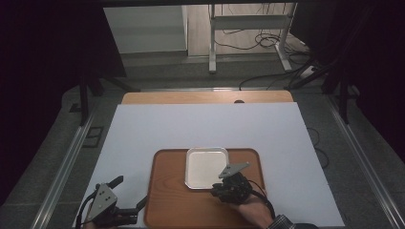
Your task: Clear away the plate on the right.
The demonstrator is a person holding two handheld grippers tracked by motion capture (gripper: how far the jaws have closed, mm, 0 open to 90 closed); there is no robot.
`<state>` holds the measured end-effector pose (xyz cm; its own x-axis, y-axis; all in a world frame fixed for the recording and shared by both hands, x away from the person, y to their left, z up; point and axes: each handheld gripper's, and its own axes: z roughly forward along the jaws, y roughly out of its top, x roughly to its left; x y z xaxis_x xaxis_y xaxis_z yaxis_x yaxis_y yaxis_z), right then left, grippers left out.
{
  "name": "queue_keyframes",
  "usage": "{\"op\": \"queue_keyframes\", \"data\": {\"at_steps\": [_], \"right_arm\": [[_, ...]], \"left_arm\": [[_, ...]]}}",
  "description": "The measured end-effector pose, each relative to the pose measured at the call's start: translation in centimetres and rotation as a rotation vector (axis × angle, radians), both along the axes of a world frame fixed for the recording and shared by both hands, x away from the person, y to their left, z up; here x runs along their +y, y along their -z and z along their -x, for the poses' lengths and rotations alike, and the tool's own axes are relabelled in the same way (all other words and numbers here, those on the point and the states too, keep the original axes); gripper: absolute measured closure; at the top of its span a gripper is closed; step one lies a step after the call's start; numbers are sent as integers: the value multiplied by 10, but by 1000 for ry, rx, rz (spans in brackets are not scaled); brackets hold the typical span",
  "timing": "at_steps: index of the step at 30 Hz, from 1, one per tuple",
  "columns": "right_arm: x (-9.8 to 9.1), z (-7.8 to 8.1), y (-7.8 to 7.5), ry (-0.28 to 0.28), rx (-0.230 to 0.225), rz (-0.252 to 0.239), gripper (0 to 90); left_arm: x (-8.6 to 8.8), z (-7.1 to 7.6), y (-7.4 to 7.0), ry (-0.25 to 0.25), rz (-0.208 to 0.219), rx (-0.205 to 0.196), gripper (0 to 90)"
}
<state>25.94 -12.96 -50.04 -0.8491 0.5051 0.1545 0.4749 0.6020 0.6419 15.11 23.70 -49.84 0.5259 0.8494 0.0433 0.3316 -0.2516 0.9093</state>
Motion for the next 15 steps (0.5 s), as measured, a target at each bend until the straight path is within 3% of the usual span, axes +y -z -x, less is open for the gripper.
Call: {"op": "queue_keyframes", "data": {"at_steps": [15], "right_arm": [[-7,-1,-10,32,-35,-12,659]], "left_arm": [[-2,1,0,16,-18,-5,5]]}}
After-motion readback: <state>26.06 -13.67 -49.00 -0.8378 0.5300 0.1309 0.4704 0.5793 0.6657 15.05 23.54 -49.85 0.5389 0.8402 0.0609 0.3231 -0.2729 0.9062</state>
